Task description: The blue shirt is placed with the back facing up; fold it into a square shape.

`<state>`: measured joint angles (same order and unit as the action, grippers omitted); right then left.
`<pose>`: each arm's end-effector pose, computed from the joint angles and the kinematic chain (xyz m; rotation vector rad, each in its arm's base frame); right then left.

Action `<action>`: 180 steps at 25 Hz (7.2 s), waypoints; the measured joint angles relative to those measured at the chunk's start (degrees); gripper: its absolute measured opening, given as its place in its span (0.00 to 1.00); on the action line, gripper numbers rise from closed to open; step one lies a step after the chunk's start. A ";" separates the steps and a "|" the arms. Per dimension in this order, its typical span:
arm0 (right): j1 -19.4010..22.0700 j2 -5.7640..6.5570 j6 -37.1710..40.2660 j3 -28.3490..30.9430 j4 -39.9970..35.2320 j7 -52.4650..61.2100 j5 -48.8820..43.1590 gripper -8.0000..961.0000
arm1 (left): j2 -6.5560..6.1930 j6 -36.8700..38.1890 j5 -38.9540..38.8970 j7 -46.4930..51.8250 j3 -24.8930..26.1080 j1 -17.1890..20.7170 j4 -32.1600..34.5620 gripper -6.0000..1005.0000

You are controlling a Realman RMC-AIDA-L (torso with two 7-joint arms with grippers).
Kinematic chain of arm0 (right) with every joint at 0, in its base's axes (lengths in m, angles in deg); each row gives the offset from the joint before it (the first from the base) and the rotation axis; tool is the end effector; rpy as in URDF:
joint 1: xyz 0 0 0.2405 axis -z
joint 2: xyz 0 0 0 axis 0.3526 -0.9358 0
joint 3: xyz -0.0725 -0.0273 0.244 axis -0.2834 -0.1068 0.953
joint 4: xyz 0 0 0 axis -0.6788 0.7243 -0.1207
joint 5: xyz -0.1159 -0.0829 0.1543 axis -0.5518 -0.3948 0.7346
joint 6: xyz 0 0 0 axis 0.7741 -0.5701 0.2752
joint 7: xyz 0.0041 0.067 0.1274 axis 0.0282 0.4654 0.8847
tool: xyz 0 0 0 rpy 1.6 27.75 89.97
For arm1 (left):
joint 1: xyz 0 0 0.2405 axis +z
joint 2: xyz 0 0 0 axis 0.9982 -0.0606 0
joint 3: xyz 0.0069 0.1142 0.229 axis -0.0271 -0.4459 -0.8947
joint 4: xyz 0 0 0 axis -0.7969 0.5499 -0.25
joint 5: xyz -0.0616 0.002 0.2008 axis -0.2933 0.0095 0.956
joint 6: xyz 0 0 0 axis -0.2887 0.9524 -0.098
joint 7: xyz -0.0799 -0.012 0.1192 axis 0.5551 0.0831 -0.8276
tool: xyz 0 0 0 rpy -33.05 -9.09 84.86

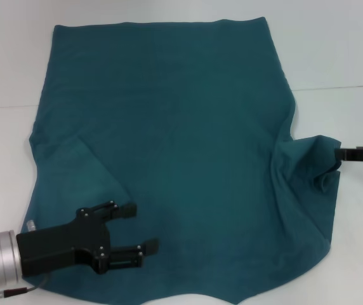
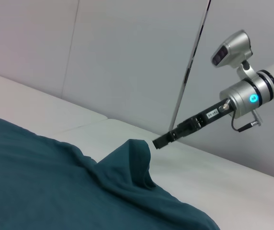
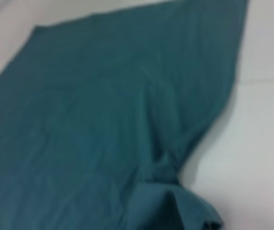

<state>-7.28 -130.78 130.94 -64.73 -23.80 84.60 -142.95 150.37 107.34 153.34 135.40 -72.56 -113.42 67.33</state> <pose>0.3320 0.3741 0.0870 -2.0812 1.3259 0.2907 -0.2631 0.3006 -0.0359 -2.7268 -0.6021 -0.7943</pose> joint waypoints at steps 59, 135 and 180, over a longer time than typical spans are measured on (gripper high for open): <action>1.58 -3.63 -3.72 3.27 0.61 -1.20 -3.43 0.01 | 0.09 0.39 -0.03 -0.01 0.12 0.36 0.16 0.90; -9.24 -2.92 4.97 3.78 10.30 -7.23 -0.46 0.18 | -0.09 1.00 -0.02 2.78 0.21 -0.09 0.51 0.90; -11.91 -1.64 -8.43 3.38 16.82 8.66 -7.50 0.82 | -0.09 -0.18 -0.02 2.35 0.03 -0.38 0.85 0.90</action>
<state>-19.18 -132.42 122.50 -61.35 -6.98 93.27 -150.45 150.28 107.16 153.32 137.75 -72.53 -113.79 68.18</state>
